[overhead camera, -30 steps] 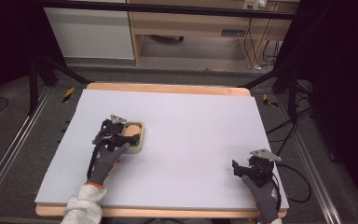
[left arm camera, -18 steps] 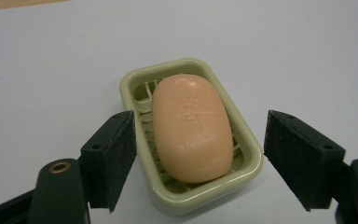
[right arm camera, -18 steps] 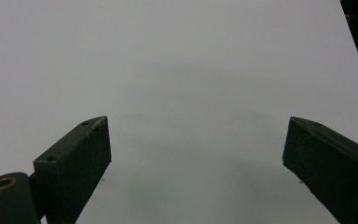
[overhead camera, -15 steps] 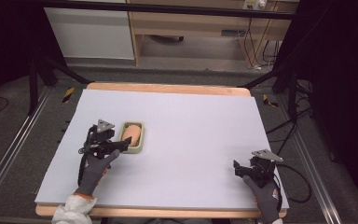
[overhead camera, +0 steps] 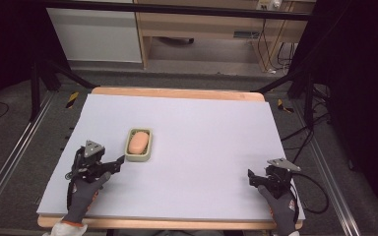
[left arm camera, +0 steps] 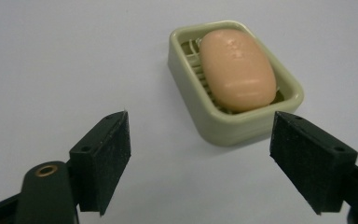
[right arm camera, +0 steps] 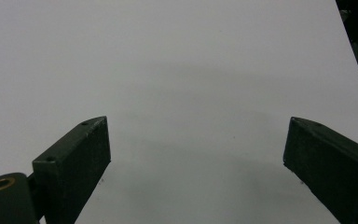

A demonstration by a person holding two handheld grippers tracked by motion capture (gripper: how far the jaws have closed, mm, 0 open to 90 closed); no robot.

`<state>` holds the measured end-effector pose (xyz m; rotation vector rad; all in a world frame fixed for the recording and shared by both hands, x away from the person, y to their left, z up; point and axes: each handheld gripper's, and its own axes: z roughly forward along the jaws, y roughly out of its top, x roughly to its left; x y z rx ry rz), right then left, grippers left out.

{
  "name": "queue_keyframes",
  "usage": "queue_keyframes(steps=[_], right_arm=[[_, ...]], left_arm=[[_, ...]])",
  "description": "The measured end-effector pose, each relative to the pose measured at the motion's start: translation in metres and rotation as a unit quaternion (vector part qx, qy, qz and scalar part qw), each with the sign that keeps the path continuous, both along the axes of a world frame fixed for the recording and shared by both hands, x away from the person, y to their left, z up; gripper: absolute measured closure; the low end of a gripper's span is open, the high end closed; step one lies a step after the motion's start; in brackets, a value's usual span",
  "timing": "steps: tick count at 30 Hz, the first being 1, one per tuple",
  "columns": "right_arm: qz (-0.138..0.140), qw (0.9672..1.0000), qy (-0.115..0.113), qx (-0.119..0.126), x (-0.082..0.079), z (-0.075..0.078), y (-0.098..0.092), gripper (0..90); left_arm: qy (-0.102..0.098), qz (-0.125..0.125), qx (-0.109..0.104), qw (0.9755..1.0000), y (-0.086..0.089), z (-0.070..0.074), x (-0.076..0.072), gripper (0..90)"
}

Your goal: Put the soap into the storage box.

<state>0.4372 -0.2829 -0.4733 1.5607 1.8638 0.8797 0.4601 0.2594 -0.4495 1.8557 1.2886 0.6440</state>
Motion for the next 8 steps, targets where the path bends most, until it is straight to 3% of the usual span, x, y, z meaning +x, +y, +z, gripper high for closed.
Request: queue_keyframes(steps=[2,8], right_arm=[[0.0,1.0,0.0,-0.002,0.0,0.0,-0.001,7.7],[-0.009,1.0,0.002,0.002,-0.003,0.0,-0.003,7.5]], left_arm=[[0.005,0.001,0.008,1.0,0.003,-0.004,-0.004,19.0],[0.024,0.0,0.003,0.9997,0.013,-0.013,-0.013,18.4]])
